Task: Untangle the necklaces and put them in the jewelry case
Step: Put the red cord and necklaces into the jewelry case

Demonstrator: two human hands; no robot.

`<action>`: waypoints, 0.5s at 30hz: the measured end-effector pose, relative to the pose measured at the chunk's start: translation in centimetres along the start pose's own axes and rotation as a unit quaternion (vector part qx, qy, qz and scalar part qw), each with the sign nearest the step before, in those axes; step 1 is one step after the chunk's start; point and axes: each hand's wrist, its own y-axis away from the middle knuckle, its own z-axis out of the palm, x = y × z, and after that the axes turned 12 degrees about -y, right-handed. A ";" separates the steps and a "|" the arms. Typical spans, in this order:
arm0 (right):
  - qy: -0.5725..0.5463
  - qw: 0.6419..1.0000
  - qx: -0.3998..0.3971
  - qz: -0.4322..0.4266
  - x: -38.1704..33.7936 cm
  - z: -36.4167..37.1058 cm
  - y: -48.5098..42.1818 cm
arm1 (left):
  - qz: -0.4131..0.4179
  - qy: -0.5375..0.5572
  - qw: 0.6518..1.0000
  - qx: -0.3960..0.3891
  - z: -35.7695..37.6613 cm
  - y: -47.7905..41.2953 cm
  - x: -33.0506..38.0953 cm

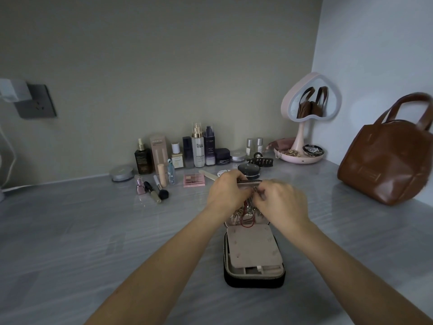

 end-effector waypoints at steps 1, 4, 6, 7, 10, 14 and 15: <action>-0.007 1.000 0.001 0.004 0.0 0.0 -0.1 | 0.000 -0.001 1.000 0.000 0.0 0.0 0.0; -0.005 1.000 0.003 0.006 0.0 -0.3 -0.3 | 0.002 -0.002 1.000 -0.001 -0.1 0.0 0.0; 0.007 1.000 0.015 0.001 0.2 -0.4 -0.4 | 0.003 0.002 1.000 -0.002 -0.1 0.0 0.0; 0.011 1.000 0.023 -0.005 0.3 -0.4 -0.4 | 0.005 0.003 1.000 0.000 0.0 0.0 0.0; 0.005 0.999 0.044 -0.011 0.2 -0.4 -0.3 | 0.012 0.003 1.000 0.007 0.0 0.0 -0.1; -0.045 0.997 0.034 0.043 0.3 -0.6 -0.7 | 0.012 0.010 1.000 0.009 0.0 0.1 0.0; -0.067 0.995 0.024 0.063 0.4 -0.7 -0.9 | 0.010 0.012 1.000 0.011 -0.1 0.1 0.0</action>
